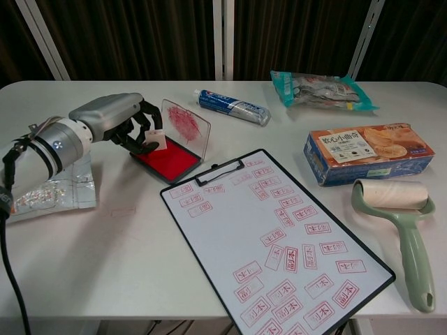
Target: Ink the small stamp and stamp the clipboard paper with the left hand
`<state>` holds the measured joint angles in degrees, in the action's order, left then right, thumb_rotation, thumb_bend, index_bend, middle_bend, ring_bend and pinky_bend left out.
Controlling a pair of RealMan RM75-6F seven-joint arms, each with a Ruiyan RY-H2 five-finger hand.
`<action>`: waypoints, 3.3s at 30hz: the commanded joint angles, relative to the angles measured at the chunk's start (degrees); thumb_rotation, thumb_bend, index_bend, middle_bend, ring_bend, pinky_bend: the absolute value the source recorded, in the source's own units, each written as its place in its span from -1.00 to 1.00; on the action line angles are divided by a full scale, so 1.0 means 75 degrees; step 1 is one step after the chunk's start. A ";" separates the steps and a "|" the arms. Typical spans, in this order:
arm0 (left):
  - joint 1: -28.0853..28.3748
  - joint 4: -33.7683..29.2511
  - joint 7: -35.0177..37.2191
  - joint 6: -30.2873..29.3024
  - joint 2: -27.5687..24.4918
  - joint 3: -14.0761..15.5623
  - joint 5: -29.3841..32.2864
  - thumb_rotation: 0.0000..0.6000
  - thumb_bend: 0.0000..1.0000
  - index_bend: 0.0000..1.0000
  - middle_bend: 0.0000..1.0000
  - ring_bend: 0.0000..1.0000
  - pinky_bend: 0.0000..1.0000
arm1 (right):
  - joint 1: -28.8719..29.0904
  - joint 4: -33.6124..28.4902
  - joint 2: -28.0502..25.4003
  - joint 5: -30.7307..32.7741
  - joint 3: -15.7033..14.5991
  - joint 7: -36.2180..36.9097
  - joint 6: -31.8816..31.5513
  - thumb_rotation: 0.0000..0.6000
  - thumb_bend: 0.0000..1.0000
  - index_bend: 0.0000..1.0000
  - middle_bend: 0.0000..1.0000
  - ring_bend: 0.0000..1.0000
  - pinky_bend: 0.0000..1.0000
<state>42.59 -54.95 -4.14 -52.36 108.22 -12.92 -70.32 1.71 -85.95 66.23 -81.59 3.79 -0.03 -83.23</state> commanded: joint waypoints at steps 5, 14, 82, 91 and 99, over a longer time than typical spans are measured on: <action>0.0048 -0.0140 0.0105 -0.0192 -0.0180 -0.0186 -0.0020 1.00 -0.11 0.32 0.40 1.00 1.00 | -0.0022 0.0005 -0.0018 0.0006 0.0004 0.0030 -0.0022 1.00 -0.59 -1.00 -1.00 -1.00 -1.00; -0.0234 -0.2239 -0.0076 -0.0358 -0.1319 -0.0309 0.0204 1.00 -0.11 0.32 0.41 1.00 1.00 | 0.0009 0.0042 0.0026 -0.0025 -0.0003 0.0044 0.0023 1.00 -0.59 -1.00 -1.00 -1.00 -1.00; -0.0633 -0.3786 -0.1031 -0.0239 -0.0556 0.1134 -0.0025 1.00 -0.11 0.33 0.42 1.00 1.00 | -0.0005 0.0388 0.0163 -0.0003 -0.0128 0.0308 0.0260 1.00 -0.59 -1.00 -1.00 -1.00 -1.00; -0.0683 -0.3681 -0.0952 -0.0253 -0.0486 0.1179 -0.0115 1.00 -0.11 0.35 0.44 1.00 1.00 | 0.0000 0.0357 0.0166 -0.0008 -0.0143 0.0269 0.0289 1.00 -0.59 -1.00 -1.00 -1.00 -1.00; -0.0662 -0.3521 -0.0973 -0.0155 -0.0404 0.1150 -0.0072 1.00 -0.10 0.35 0.44 1.00 1.00 | -0.0003 0.0324 0.0144 -0.0020 -0.0155 0.0260 0.0297 1.00 -0.59 -1.00 -1.00 -1.00 -1.00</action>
<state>37.56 -81.47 -11.34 -53.63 105.14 -4.26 -70.94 1.68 -83.51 67.31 -81.73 2.63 1.92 -81.01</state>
